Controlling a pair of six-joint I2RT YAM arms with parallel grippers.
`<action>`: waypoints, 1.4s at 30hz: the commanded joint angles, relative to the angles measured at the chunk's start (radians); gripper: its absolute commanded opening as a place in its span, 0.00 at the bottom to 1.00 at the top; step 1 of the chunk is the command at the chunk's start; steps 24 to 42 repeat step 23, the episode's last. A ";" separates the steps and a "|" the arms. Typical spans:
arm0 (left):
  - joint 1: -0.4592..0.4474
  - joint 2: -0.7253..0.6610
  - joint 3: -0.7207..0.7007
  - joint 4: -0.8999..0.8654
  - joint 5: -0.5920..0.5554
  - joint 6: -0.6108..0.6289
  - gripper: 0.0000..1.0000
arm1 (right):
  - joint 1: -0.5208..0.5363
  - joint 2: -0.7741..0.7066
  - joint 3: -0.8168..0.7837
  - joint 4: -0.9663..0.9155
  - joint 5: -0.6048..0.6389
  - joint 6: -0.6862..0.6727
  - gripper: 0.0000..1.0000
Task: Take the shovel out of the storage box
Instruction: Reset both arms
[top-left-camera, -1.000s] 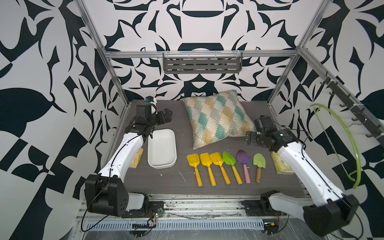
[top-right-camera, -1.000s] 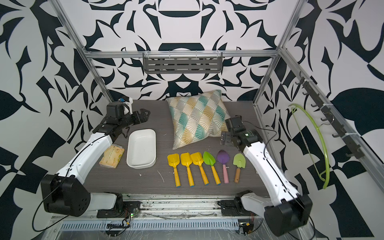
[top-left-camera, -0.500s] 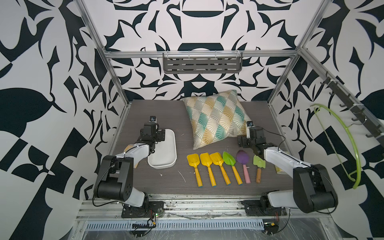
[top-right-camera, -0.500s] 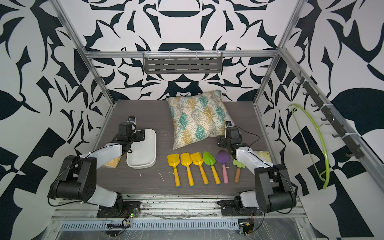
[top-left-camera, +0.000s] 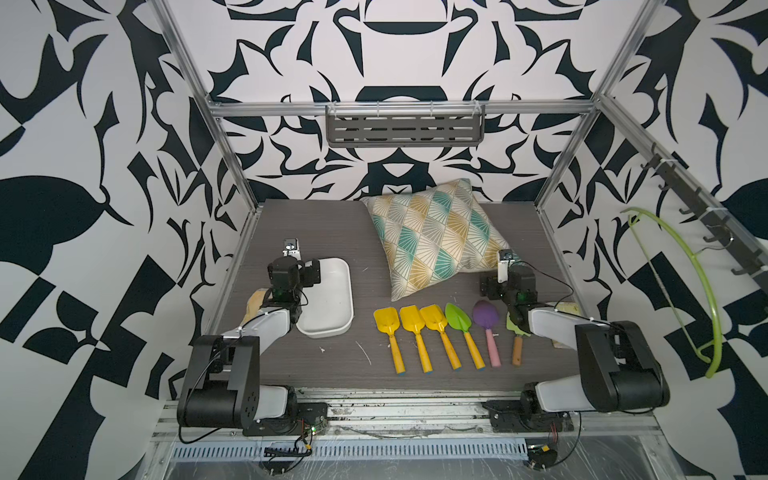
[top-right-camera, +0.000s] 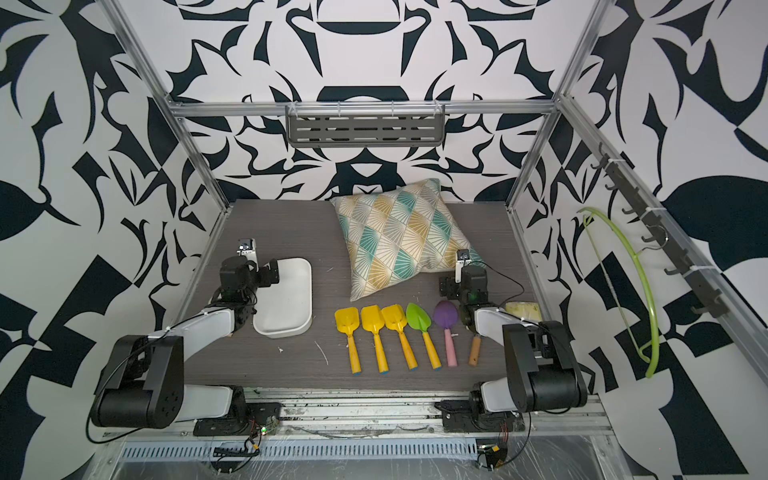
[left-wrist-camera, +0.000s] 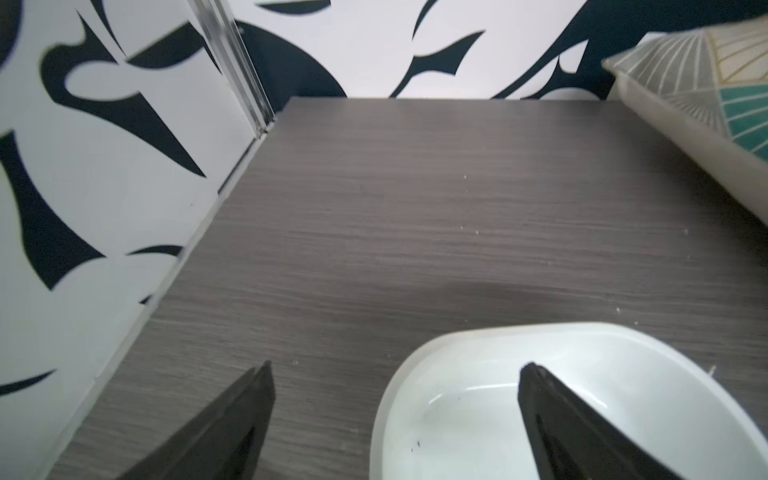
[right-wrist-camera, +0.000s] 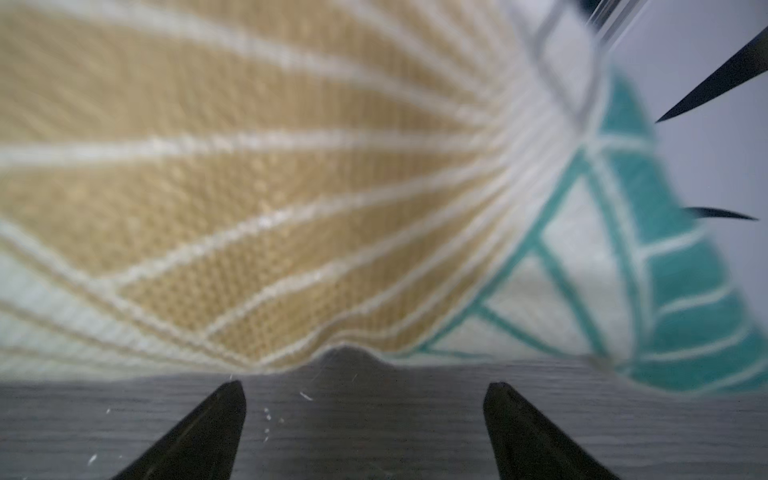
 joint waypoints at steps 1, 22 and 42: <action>0.004 0.119 -0.040 0.201 0.018 -0.006 0.99 | -0.001 0.061 -0.038 0.254 -0.021 -0.002 0.96; 0.037 0.122 -0.125 0.319 0.109 -0.032 0.99 | -0.021 0.092 -0.070 0.330 0.015 0.034 0.99; 0.037 0.122 -0.125 0.321 0.109 -0.033 0.99 | -0.020 0.087 -0.076 0.335 0.017 0.033 0.99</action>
